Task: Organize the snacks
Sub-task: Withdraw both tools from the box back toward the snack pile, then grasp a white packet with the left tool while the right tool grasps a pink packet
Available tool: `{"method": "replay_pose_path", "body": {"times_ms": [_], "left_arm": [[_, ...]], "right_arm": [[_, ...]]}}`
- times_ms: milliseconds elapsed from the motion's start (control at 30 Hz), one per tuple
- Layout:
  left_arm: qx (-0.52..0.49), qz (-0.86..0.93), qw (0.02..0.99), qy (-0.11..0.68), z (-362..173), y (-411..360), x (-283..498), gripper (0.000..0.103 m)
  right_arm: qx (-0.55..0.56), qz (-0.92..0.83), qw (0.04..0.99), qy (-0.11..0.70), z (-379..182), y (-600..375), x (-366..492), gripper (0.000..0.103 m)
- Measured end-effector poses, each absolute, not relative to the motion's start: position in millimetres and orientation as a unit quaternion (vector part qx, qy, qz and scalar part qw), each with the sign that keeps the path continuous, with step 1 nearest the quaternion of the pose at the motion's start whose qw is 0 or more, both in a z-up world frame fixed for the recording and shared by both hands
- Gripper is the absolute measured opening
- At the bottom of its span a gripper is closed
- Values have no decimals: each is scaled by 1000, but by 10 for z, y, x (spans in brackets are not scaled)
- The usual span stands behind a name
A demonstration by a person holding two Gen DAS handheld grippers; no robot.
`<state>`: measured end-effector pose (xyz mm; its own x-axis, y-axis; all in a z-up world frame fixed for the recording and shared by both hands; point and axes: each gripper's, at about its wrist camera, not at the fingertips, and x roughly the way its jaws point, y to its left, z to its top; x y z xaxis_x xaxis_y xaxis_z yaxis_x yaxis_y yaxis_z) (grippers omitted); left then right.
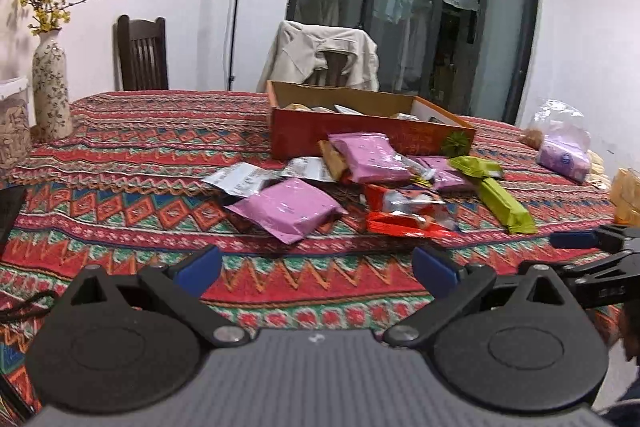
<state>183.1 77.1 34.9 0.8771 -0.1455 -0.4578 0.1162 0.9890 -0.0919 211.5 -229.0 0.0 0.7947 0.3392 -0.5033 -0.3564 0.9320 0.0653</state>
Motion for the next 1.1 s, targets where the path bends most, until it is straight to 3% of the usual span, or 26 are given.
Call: {"method": "replay_pose_path", "body": {"times_ms": [233, 433, 767, 800, 867, 1100], "left_arm": [[1, -45, 973, 226, 444, 959, 2214, 102], [47, -71, 967, 241, 462, 1087, 2740, 88], [44, -86, 948, 303, 215, 1269, 3587, 81], [43, -88, 946, 308, 189, 1282, 3629, 77], [36, -104, 941, 320, 141, 1314, 3686, 52], [9, -90, 944, 316, 148, 1511, 3566, 48]], "right_arm": [[-9, 221, 946, 239, 285, -2144, 2330, 89], [-5, 272, 932, 240, 539, -1789, 2704, 71], [-19, 315, 900, 301, 540, -1039, 3390, 59], [-20, 321, 896, 306, 522, -981, 3397, 59], [-25, 333, 888, 315, 488, -869, 3384, 59], [-16, 368, 844, 391, 316, -499, 3394, 59]]}}
